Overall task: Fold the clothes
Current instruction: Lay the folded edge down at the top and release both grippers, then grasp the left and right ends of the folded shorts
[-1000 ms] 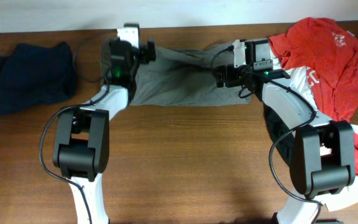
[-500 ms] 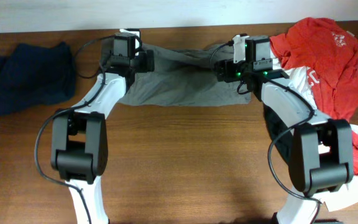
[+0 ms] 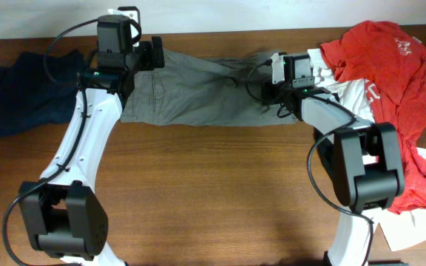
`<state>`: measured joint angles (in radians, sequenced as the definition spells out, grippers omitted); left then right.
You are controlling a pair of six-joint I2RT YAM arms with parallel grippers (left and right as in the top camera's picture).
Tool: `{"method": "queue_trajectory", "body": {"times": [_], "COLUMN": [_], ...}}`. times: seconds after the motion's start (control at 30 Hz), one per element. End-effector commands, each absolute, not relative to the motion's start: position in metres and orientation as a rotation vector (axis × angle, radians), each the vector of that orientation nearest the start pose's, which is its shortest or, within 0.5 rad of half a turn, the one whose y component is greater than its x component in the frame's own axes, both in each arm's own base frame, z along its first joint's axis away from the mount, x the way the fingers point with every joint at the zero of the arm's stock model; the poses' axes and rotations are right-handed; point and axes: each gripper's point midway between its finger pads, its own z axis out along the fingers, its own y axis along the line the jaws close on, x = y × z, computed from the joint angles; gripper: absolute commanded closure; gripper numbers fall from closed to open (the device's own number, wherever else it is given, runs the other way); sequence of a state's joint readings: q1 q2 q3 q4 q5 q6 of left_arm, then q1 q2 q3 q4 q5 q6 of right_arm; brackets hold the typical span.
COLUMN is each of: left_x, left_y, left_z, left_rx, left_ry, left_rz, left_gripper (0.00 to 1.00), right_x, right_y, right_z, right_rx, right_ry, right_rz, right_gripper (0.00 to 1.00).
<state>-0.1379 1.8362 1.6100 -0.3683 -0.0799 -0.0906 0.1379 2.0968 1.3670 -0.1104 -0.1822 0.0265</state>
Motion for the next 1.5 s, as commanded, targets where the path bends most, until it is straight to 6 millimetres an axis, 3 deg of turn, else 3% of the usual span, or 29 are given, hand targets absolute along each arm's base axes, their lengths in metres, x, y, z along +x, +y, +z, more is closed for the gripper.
{"method": "queue_trajectory", "body": {"times": [0.0, 0.17, 0.27, 0.33, 0.37, 0.5, 0.6, 0.73, 0.83, 0.93, 1.07, 1.17, 1.33, 1.4, 1.47], "left_x": [0.541, 0.54, 0.539, 0.538, 0.537, 0.534, 0.531, 0.527, 0.523, 0.519, 0.517, 0.517, 0.519, 0.519, 0.518], "left_y": [-0.056, -0.048, -0.046, -0.046, -0.046, -0.046, -0.045, -0.045, -0.044, -0.044, -0.046, -0.047, -0.04, -0.034, -0.03], "left_z": [0.234, 0.233, 0.232, 0.231, 0.229, 0.225, 0.221, 0.215, 0.211, 0.204, 0.186, 0.164, 0.127, 0.119, 0.116], "left_rx": [-0.014, -0.041, -0.046, -0.046, -0.045, -0.043, -0.041, -0.039, -0.036, -0.033, 0.002, 0.017, 0.003, -0.011, -0.022], "left_ry": [2.169, 2.171, 2.177, 2.182, 2.189, 2.212, 2.232, 2.259, 2.284, 2.311, 2.363, 2.419, 2.5, 2.521, 2.529], "left_rz": [-0.027, 0.027, 0.039, 0.039, 0.04, 0.043, 0.047, 0.052, 0.056, 0.062, 0.036, -0.009, -0.03, -0.033, -0.072], "left_gripper": [0.01, 0.01, 0.01, 0.01, 0.01, 0.01, 0.01, 0.01, 0.01, 0.01, 0.01, 0.01, 0.07, 0.11, 0.21], "right_x": [0.535, 0.553, 0.573, 0.585, 0.599, 0.625, 0.631, 0.623, 0.603, 0.583, 0.558, 0.54, 0.527, 0.525, 0.524], "right_y": [0.102, 0.099, 0.094, 0.091, 0.087, 0.089, 0.09, 0.088, 0.086, 0.085, 0.074, 0.06, 0.043, 0.048, 0.056], "right_z": [0.032, 0.029, 0.039, 0.052, 0.074, 0.125, 0.137, 0.129, 0.131, 0.14, 0.142, 0.133, 0.126, 0.13, 0.133], "right_rx": [-0.196, -0.167, -0.128, -0.112, -0.093, -0.06, -0.061, -0.064, -0.071, -0.085, -0.066, -0.026, -0.011, -0.076, -0.149], "right_ry": [2.402, 2.331, 2.232, 2.152, 2.051, 1.916, 1.946, 2.111, 2.28, 2.389, 2.51, 2.594, 2.635, 2.606, 2.569], "right_rz": [0.283, 0.247, 0.209, 0.181, 0.157, 0.17, 0.168, 0.156, 0.164, 0.231, 0.281, 0.358, 0.504, 0.615, 0.695], "right_gripper": [0.77, 0.77, 0.77, 0.77, 0.77, 0.77, 0.77, 0.73, 0.26, 0.02, 0.01, 0.01, 0.0, 0.07, 0.29]}}
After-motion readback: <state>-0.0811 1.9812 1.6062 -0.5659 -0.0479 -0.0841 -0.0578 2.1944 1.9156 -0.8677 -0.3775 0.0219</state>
